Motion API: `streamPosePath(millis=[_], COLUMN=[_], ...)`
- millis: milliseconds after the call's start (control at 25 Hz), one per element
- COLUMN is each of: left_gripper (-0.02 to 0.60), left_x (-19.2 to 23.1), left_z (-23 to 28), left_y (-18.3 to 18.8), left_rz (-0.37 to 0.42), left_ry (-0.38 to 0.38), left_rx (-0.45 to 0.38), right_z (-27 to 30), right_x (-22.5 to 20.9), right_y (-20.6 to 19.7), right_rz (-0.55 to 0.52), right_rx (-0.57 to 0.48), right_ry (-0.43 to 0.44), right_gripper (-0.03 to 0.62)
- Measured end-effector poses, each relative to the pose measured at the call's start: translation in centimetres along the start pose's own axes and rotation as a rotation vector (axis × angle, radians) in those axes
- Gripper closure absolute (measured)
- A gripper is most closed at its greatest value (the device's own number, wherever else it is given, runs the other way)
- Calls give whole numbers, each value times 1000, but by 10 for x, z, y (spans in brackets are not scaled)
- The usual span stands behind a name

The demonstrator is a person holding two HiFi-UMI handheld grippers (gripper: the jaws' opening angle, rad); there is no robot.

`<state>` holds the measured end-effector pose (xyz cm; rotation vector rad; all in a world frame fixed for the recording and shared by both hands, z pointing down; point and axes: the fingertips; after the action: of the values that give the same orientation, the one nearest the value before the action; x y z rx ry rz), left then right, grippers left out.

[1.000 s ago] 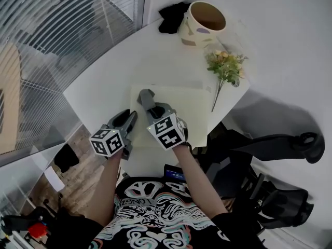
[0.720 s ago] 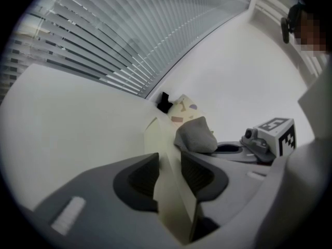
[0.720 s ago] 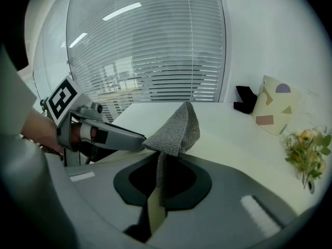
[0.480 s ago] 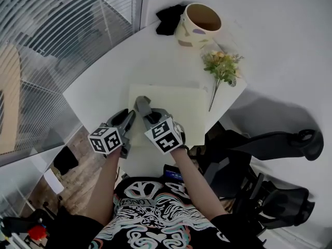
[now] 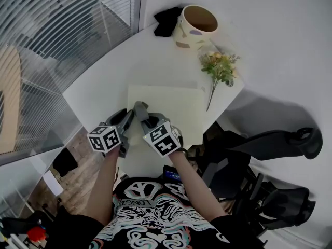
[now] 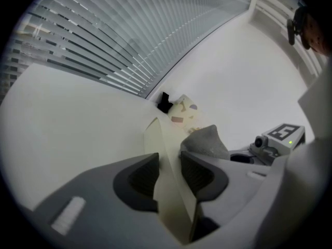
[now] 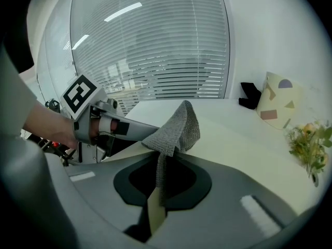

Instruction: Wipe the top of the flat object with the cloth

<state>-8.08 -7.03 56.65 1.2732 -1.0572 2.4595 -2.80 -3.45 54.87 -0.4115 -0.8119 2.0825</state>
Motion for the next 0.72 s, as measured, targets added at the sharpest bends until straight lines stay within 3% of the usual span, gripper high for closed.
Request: streamPosePath(millis=[720], left_gripper=[394], left_x=[0], left_z=[-1], left_y=[0], left_rz=[-17], left_ry=[0], left_rx=[-7], right_z=[-11], right_x=[24], right_y=[-3], right_rz=[7], right_rx=[22], right_ry=[88], right_gripper=[580])
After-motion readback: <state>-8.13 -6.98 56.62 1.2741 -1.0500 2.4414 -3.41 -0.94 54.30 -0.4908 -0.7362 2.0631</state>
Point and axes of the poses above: the fingertips, and each gripper's own axes: z forward along the fingers, x to its left, y out of its top, and after that the axes turned 10 degrees about -z, right-handed
